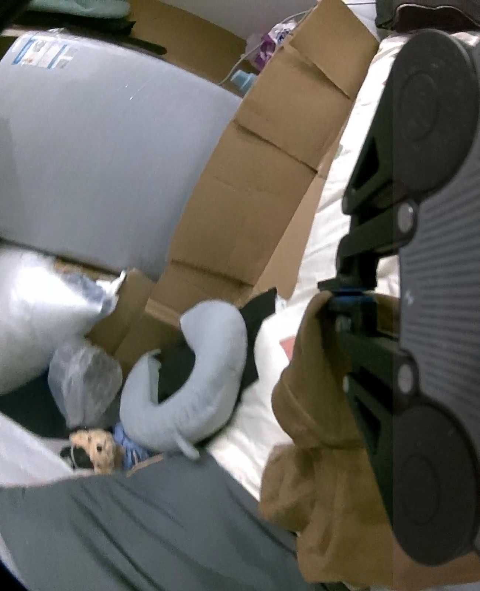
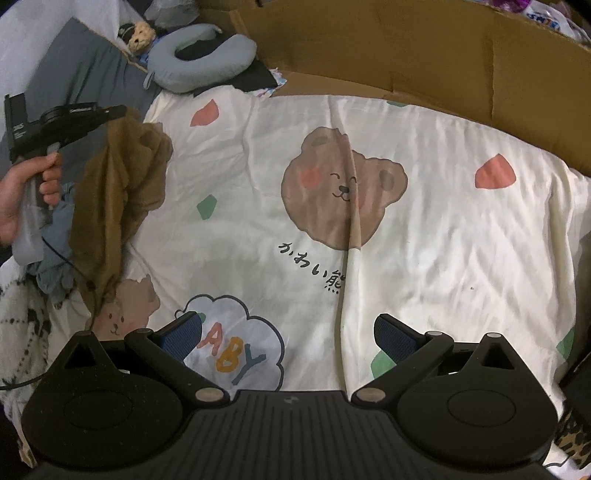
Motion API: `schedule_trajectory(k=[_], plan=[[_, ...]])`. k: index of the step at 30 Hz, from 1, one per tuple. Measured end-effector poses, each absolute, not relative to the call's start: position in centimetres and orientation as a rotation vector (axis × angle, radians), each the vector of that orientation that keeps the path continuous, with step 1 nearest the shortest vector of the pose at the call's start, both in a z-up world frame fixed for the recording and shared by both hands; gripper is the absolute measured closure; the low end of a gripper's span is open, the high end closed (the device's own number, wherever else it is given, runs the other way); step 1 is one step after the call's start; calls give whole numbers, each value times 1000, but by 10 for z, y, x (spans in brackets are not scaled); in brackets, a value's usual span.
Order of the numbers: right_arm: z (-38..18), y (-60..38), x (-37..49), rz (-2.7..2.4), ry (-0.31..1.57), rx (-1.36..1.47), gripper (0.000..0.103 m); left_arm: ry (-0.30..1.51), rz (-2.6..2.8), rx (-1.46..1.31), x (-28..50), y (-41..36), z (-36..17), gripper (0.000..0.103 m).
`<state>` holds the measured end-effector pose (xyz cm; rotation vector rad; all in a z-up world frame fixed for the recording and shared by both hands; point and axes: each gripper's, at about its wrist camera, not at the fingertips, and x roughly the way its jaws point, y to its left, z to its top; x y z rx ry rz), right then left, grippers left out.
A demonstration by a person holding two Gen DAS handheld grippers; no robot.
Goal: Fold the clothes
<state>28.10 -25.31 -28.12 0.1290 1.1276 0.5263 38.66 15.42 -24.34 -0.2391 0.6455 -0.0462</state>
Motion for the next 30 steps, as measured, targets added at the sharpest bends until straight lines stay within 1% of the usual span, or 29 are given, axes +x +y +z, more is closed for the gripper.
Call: schedule_trajectory(k=[6, 12, 13, 14, 15, 17, 18, 20, 22, 30], plan=[[-293, -263, 280, 509, 1133, 179, 1, 662, -87, -214, 422, 123, -249, 101], [-302, -271, 281, 502, 1132, 202, 1, 702, -119, -187, 448, 84, -271, 100], [-303, -273, 281, 499, 1131, 205, 1, 727, -126, -175, 454, 79, -278, 97], [-304, -275, 282, 494, 1129, 210, 1, 765, -132, -170, 460, 74, -286, 90], [-306, -276, 283, 489, 1131, 214, 1, 784, -130, -170, 461, 73, -291, 85], [-309, -280, 284, 475, 1130, 224, 1, 822, -125, -171, 463, 71, -300, 65], [-309, -282, 284, 471, 1128, 228, 1, 841, -123, -172, 463, 70, -304, 61], [-310, -285, 284, 464, 1121, 233, 1, 857, -123, -160, 460, 70, -307, 41], [-311, -288, 285, 458, 1113, 240, 1, 860, -129, -128, 454, 74, -304, 37], [-320, -298, 287, 433, 1090, 282, 1, 893, -104, -32, 429, 113, -287, 37]])
